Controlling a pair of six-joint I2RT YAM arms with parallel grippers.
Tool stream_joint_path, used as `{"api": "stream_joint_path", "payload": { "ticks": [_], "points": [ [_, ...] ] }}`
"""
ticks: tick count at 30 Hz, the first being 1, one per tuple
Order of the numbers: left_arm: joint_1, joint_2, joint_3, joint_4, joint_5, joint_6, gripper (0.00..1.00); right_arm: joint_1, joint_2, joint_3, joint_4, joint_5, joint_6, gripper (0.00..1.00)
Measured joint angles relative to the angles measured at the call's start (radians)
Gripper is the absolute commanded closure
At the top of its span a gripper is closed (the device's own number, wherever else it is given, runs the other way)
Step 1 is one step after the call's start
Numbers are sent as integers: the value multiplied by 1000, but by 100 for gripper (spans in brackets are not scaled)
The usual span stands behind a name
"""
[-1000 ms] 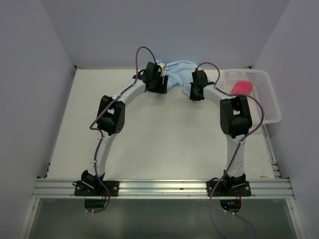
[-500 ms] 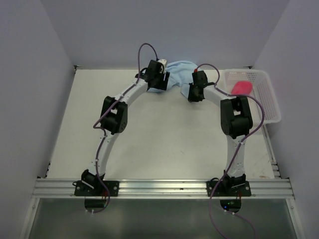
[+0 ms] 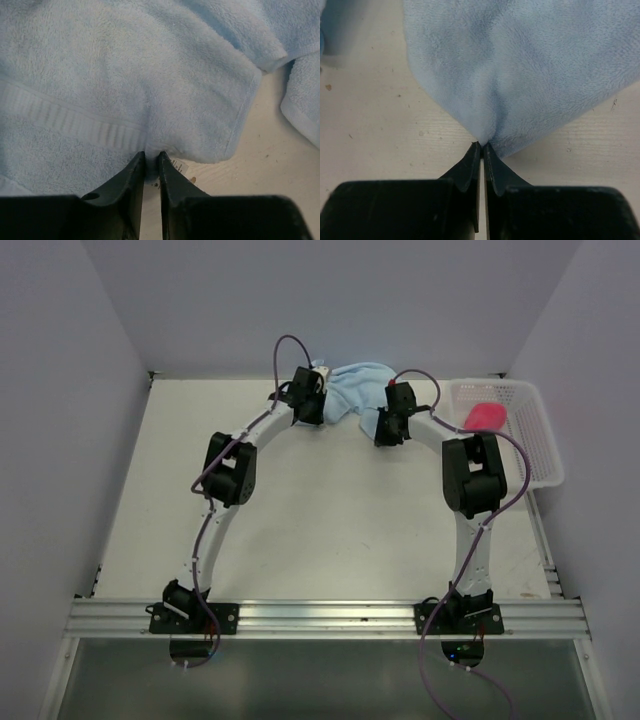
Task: Roll the towels
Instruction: Move the towel to the center of the board
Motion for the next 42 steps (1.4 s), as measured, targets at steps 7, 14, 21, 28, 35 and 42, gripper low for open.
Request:
{"api": "stream_joint_path", "payload": {
  "ticks": [7, 14, 21, 28, 35, 42],
  "points": [
    [10, 0, -16, 15, -4, -8, 100, 0, -34, -22, -25, -3, 0, 100],
    [18, -171, -260, 16, -55, -33, 100, 6, -147, -63, -73, 5, -16, 100],
    [45, -560, -581, 4, -122, -55, 100, 50, -362, -158, -146, 37, -62, 100],
    [84, -1056, -894, 26, -245, -77, 100, 89, -666, -414, -204, 51, -95, 100],
    [117, -1289, -1178, 0, -324, -95, 100, 90, -851, -656, -280, 51, -100, 42],
    [124, -1392, -1279, -26, -330, -92, 100, 90, -967, -711, -324, 49, -61, 51]
  ]
}}
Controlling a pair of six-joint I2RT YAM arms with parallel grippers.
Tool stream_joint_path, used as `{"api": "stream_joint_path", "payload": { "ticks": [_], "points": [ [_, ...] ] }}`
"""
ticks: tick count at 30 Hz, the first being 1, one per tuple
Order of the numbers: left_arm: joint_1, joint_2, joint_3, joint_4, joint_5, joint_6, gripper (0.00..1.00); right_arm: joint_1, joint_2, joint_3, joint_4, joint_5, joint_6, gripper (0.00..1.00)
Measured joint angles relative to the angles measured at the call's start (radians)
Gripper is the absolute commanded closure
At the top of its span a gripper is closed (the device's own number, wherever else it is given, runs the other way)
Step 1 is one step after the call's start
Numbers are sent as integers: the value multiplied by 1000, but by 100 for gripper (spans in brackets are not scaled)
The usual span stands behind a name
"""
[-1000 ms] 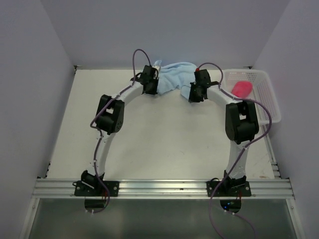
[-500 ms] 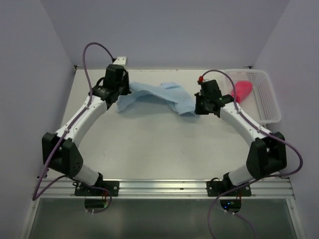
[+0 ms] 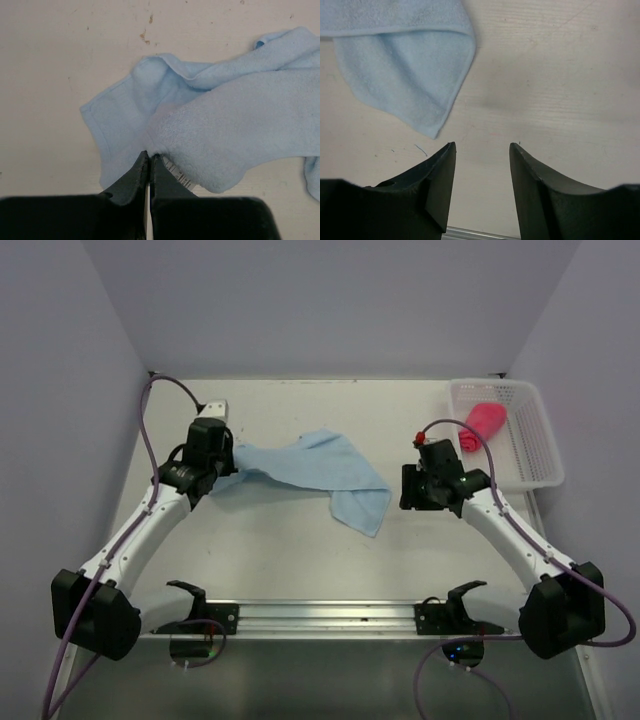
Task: Roll the towels
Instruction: Move the towel to the center of the board, then flatten the towel
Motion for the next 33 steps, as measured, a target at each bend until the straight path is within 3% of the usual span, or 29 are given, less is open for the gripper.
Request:
{"api": "stream_joint_path", "payload": {
  "ticks": [5, 11, 20, 33],
  "points": [
    [0, -48, -47, 31, 16, 15, 100, 0, 33, 4, 44, -2, 35, 65],
    [0, -50, -96, 54, 23, 19, 100, 0, 203, -13, 134, -56, 107, 60],
    [1, -50, -108, 71, 53, 19, 100, 83, 122, -204, 232, -106, 296, 57],
    [1, -96, -118, 74, 62, 26, 100, 225, 210, -206, 333, -39, 460, 58]
  ]
}}
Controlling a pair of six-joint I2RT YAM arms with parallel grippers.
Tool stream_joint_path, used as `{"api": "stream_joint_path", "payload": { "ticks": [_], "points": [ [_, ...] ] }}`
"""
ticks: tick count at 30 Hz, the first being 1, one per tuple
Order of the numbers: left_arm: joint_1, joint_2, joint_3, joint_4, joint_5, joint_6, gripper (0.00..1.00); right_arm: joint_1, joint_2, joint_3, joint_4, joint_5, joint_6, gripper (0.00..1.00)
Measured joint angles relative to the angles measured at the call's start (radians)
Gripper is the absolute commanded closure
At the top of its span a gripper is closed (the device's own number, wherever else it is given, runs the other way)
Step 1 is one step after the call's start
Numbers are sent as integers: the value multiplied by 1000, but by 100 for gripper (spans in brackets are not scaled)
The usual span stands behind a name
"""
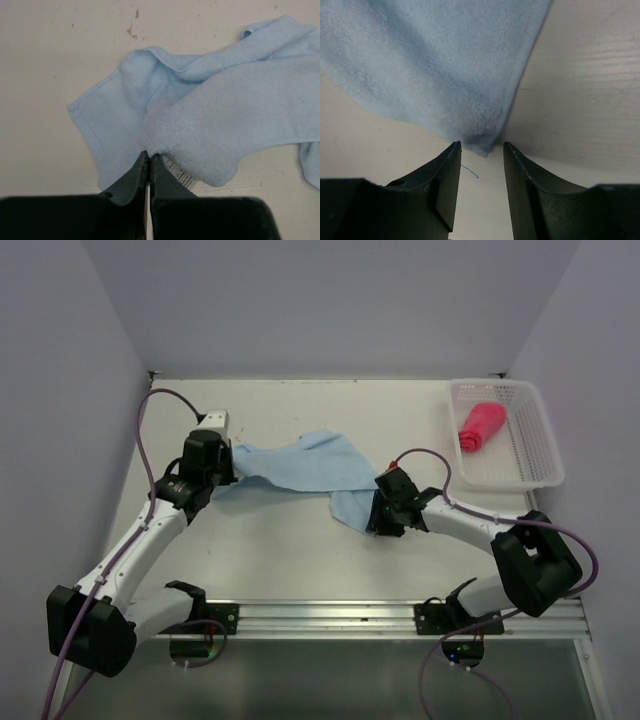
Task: Roll the towels
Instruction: Flatten the towel
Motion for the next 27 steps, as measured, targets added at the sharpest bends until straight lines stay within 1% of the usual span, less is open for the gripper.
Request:
{"api": "stream_joint_path", "payload": {
  "ticks": [2, 3, 5, 6, 9, 12, 16, 19, 22, 24, 27],
  "points": [
    [0, -7, -1, 0, 0, 0, 100, 34, 27, 27, -9, 50, 0, 63],
    [0, -11, -1, 0, 0, 0, 100, 53, 39, 39, -10, 76, 0, 70],
    [0, -18, -2, 0, 0, 0, 100, 88, 55, 50, -15, 128, -3, 80],
    [0, -21, -2, 0, -1, 0, 100, 101, 58, 52, -18, 151, -3, 89],
    [0, -31, -3, 0, -10, 0, 100, 121, 58, 53, -30, 198, 1, 100],
    [0, -44, -3, 0, -36, 0, 100, 127, 50, 60, -64, 238, -6, 100],
    [0, -74, -3, -1, -87, -1, 100, 127, 11, 90, -200, 322, -45, 100],
    [0, -100, -3, -1, -123, -1, 100, 125, -49, 158, -303, 393, -87, 100],
    [0, -118, -1, -3, -151, -4, 100, 121, -116, 255, -372, 464, -126, 100],
    [3, -112, 27, -28, -160, -14, 100, 113, -156, 317, -401, 511, -154, 100],
    [13, -69, 145, -71, -161, -26, 100, 82, -196, 377, -435, 552, -190, 100]
  ]
}}
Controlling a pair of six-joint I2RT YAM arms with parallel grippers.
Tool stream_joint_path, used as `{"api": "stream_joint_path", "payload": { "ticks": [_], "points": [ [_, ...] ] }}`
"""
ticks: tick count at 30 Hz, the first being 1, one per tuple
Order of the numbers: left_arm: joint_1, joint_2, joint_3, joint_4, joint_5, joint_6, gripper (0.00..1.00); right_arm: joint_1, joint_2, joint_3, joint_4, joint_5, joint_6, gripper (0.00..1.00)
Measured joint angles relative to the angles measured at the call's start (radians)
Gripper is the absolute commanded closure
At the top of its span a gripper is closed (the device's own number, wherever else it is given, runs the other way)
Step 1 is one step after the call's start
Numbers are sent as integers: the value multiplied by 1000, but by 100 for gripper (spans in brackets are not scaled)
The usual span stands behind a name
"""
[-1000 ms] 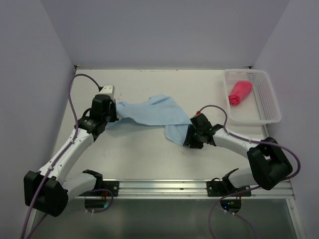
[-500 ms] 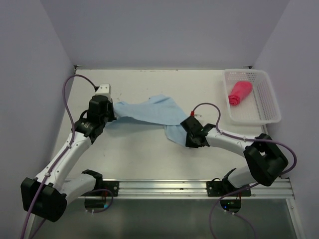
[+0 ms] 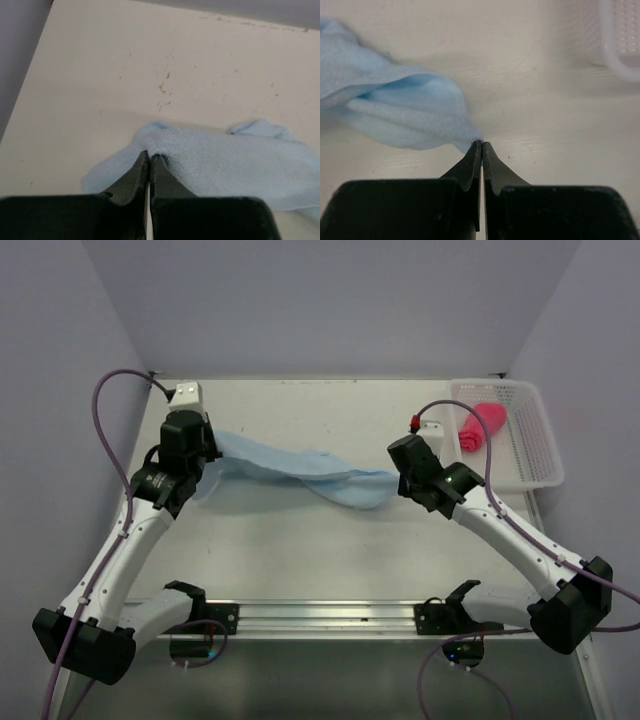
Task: Roll the towels
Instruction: Flatten the towel
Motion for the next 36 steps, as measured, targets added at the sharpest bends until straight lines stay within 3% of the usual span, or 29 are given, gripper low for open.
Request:
{"api": "stream_joint_path", "payload": {
  "ticks": [7, 13, 18, 25, 33, 36],
  "points": [
    [27, 47, 283, -25, -3, -18, 100, -152, -21, 135, -64, 45, -88, 100],
    [65, 43, 336, -50, -18, -19, 100, -243, -23, 263, -62, 37, -152, 100],
    [88, 10, 196, -58, 1, -21, 100, -304, -20, 253, -62, 8, -185, 100],
    [103, 32, -56, -83, 150, -39, 100, -325, -10, 198, -61, -44, -231, 100],
    [111, 152, -117, -59, 338, -34, 99, -333, 42, 136, -35, -110, -270, 100],
    [113, 212, -126, -43, 427, -13, 92, -333, 68, 108, -21, -128, -276, 100]
  ]
}}
